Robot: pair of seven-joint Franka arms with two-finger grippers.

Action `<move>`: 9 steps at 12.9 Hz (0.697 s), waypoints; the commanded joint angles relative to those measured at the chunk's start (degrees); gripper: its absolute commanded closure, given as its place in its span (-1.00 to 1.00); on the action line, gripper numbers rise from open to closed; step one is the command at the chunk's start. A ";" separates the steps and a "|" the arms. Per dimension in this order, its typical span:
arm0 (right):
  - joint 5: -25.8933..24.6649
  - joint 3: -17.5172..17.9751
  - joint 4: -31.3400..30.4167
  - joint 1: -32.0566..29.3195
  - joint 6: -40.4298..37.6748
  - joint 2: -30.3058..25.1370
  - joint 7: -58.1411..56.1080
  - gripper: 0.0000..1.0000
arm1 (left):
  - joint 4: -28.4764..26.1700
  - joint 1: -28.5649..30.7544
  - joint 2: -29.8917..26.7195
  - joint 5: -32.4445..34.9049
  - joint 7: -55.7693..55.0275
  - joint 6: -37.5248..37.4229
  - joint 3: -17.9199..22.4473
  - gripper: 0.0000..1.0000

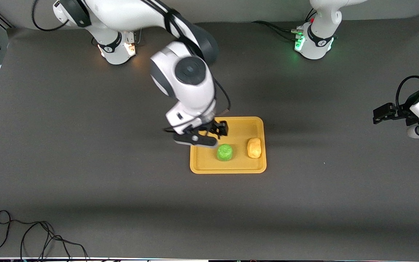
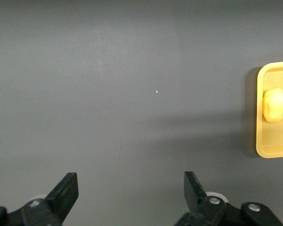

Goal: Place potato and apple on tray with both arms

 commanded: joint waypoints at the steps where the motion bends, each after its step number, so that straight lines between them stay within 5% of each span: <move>1: -0.17 0.18 -8.58 -5.29 -7.07 -11.36 -9.86 -1.00 | 1.02 -0.46 0.16 -0.43 -0.89 -1.22 0.10 -1.00; 5: 0.01 0.97 -25.63 -18.90 -6.14 -26.84 -26.58 -1.00 | 1.11 -0.46 0.34 0.09 -0.89 -0.16 0.10 -1.00; 9: 0.01 1.06 -33.47 -30.68 -5.26 -34.33 -40.47 -1.00 | 1.63 -0.63 0.95 0.18 -1.06 -0.16 0.10 -1.00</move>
